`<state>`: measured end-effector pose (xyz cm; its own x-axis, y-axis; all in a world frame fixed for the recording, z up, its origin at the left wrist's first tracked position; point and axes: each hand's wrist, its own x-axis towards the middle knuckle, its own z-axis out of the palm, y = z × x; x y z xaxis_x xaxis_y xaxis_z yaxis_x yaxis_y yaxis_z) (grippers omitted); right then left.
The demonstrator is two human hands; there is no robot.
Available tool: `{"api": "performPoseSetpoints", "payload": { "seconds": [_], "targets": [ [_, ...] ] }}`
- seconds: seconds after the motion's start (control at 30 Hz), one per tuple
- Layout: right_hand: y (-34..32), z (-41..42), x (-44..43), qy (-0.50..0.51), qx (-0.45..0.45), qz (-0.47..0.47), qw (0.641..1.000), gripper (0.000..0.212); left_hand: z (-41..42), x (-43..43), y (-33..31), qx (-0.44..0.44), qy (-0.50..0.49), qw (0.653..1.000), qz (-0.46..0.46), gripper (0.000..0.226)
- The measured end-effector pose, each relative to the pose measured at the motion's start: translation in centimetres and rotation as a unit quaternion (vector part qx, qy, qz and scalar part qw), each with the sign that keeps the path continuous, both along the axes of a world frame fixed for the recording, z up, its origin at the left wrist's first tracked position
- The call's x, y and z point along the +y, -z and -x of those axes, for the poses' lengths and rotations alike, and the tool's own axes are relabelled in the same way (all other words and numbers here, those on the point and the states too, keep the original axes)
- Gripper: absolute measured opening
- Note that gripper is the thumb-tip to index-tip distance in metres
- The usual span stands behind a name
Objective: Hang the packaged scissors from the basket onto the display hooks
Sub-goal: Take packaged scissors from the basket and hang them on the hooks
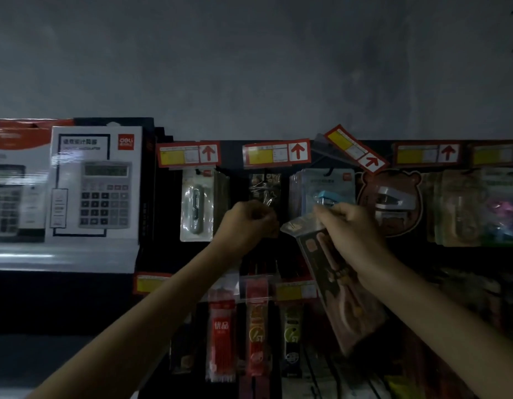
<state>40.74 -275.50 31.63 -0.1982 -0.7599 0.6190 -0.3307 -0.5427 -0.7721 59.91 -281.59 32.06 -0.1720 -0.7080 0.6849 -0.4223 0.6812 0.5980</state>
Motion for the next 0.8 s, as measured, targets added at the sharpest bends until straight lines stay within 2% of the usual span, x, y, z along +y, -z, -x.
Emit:
{"api": "performPoseSetpoints", "payload": {
  "seconds": [0.1, 0.23, 0.33, 0.43, 0.57, 0.67, 0.8],
  "targets": [
    [-0.1, -1.6, -0.7, -0.002, -0.041, 0.017, 0.999, 0.029, -0.7, 3.8, 0.9, 0.141, 0.088, 0.984, -0.062, 0.035],
    [-0.3, -4.3, -1.3, 0.019, -0.080, 0.054, 0.995, 0.027, -1.5, 7.4, 1.8, 0.166, 0.169, 0.960, -0.149, 0.063],
    [-0.4, -6.3, -1.3, 0.033, -0.111, 0.090, 0.989, 0.026, -1.8, 8.4, 2.4, 0.163, 0.180, 0.960, -0.139, 0.053],
    [-0.2, -7.5, -1.0, 0.017, -0.127, 0.107, 0.986, 0.026, -2.0, 8.5, 2.5, 0.214, 0.145, 0.960, -0.109, 0.034],
    [0.1, -7.9, 0.0, -0.034, -0.132, 0.085, 0.987, 0.030, -2.4, 8.6, 2.3, 0.245, 0.134, 0.957, -0.084, 0.030],
    [0.3, -7.4, 0.7, -0.087, -0.118, 0.049, 0.988, 0.042, -2.5, 8.3, 2.5, 0.255, 0.128, 0.954, -0.088, 0.028],
    [0.6, -6.4, 1.1, -0.151, -0.098, 0.002, 0.984, 0.025, -2.5, 7.9, 2.6, 0.278, 0.124, 0.948, -0.092, 0.024]
  ]
}}
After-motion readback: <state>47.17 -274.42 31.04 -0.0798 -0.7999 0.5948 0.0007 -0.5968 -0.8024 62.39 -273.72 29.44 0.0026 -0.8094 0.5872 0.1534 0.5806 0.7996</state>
